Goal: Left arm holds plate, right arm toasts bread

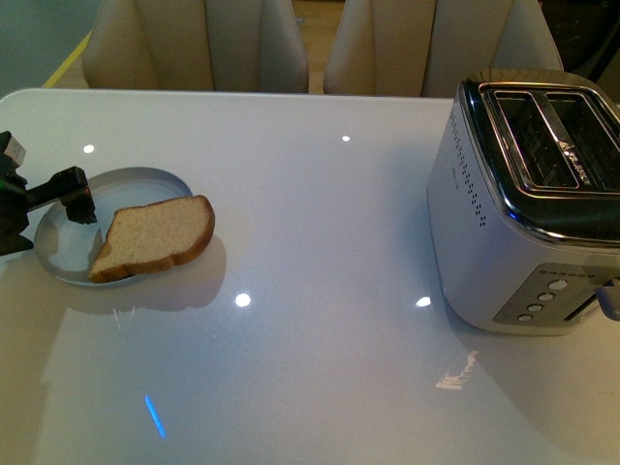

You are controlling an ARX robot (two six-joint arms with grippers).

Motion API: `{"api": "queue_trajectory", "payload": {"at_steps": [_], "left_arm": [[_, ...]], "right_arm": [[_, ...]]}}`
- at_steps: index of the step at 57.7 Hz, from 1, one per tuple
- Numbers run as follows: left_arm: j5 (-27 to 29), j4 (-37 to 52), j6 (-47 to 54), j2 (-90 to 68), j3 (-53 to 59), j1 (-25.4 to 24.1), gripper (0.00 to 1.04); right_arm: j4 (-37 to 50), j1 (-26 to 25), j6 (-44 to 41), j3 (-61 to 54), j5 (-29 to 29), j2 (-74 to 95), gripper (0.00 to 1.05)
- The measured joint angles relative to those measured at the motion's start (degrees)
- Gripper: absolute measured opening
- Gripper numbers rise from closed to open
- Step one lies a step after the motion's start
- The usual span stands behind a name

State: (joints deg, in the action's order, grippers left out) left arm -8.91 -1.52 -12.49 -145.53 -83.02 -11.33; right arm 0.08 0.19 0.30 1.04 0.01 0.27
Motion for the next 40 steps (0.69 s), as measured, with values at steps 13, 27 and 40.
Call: {"api": "queue_trajectory", "payload": {"at_steps": [13, 27, 40], "left_arm": [[-2.93, 1.18, -0.24, -0.11, 0.57, -0.79, 0.41], [-5.38, 0.79, -0.31, -0.11, 1.14, -1.29, 0.05], [-7.45, 0.07, -2.03, 0.26, 1.36, -1.92, 0.03]], "right_arm": [[0.0, 0.0, 0.0, 0.0, 0.0, 0.0, 0.96], [0.0, 0.0, 0.0, 0.0, 0.0, 0.0, 0.96], [0.0, 0.0, 0.0, 0.0, 0.0, 0.0, 0.96]]}}
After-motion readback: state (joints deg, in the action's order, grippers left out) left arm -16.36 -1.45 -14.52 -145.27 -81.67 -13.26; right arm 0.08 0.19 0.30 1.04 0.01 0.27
